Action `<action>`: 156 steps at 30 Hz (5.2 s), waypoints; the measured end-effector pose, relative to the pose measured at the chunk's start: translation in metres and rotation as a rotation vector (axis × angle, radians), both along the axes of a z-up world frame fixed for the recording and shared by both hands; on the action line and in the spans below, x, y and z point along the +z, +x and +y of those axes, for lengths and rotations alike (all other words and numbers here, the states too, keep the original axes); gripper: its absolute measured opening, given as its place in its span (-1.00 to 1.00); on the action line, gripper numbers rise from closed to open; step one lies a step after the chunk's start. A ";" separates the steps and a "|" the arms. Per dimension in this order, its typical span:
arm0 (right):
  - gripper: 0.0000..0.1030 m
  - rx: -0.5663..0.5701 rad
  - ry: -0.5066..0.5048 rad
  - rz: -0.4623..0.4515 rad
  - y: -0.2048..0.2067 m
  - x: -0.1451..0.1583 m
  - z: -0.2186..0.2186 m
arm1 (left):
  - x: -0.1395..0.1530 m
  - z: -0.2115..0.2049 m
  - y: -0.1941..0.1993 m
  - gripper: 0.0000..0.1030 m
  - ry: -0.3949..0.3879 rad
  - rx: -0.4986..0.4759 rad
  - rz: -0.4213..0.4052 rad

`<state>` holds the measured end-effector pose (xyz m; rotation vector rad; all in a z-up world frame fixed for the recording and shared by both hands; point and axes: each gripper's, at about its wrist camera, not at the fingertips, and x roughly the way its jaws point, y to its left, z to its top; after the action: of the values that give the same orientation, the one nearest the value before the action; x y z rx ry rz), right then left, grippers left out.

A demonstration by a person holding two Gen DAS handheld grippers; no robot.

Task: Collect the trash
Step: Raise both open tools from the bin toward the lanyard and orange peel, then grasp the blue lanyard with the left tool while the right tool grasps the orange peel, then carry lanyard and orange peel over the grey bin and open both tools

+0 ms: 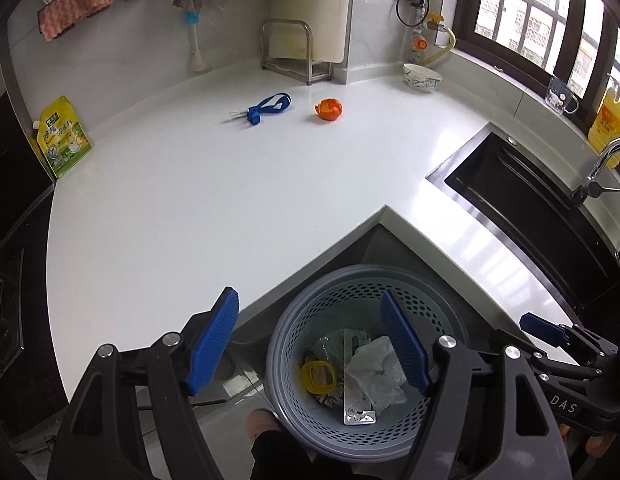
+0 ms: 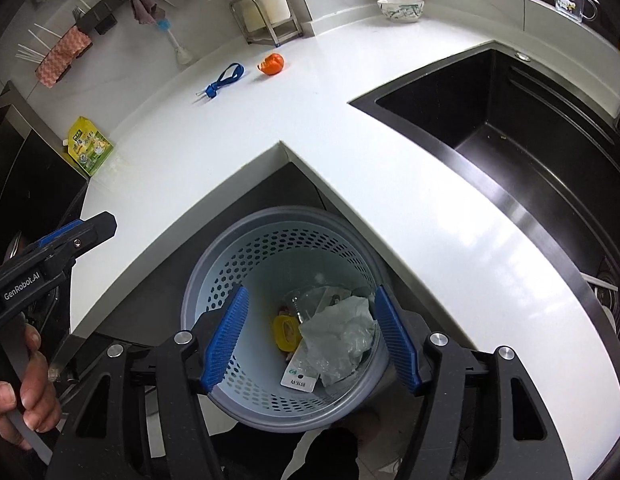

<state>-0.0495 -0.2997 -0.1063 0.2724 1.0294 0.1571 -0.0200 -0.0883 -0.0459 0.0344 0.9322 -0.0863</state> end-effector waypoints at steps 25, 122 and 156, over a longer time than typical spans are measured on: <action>0.44 -0.133 -0.044 -0.195 0.124 0.068 0.039 | 0.067 0.054 0.124 0.82 0.003 -0.108 -0.174; -0.42 -0.179 -0.133 -0.092 0.356 -0.020 0.109 | -0.086 0.095 0.369 -0.61 -0.037 -0.129 0.088; -0.42 -0.164 -0.102 -0.161 0.177 0.043 0.109 | -0.003 0.081 0.203 -0.62 -0.036 -0.166 -0.012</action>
<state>0.1275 -0.1905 -0.0632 0.2457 0.8487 -0.0218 0.1828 -0.0074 -0.0484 0.0793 0.9146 -0.2566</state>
